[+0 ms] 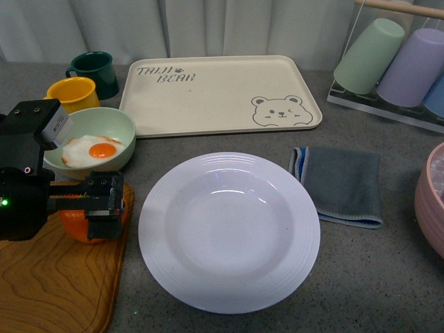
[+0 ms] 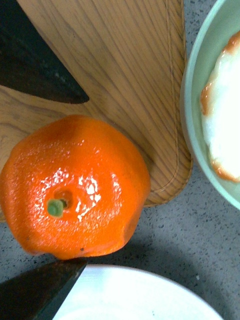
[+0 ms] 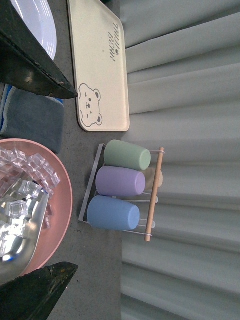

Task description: Place orange and plate with both arms

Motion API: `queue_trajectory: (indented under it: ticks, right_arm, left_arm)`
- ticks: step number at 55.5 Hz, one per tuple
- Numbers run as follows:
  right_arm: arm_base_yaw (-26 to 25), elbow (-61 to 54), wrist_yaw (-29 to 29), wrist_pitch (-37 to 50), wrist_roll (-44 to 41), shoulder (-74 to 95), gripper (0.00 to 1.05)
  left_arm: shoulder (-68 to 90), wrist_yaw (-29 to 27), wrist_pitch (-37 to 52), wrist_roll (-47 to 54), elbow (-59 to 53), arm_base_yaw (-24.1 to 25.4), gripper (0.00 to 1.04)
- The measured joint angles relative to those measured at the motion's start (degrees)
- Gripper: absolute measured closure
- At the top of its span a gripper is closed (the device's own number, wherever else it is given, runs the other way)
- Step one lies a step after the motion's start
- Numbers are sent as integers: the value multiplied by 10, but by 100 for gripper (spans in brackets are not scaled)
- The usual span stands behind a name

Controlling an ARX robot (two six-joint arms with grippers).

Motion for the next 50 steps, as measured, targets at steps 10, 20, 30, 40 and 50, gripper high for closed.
queue_trajectory:
  ticks: [10, 20, 30, 40, 50]
  right_arm:
    - [0, 0, 0, 0, 0, 0, 9]
    - [0, 0, 0, 0, 0, 0, 9]
    - [0, 0, 0, 0, 0, 0, 9]
    - [0, 0, 0, 0, 0, 0, 9]
    - [0, 0, 0, 0, 0, 0, 9]
  left_arm:
    - [1, -5, 0, -1, 2, 3, 42]
    - [-16, -4, -3, -1, 0, 3, 52]
    - [-68, -10, -21, -7, -7, -6, 53]
    - [-123, -18, -28, -16, -10, -60, 53]
    - [-85, -27, -19, -18, 11, -131, 53]
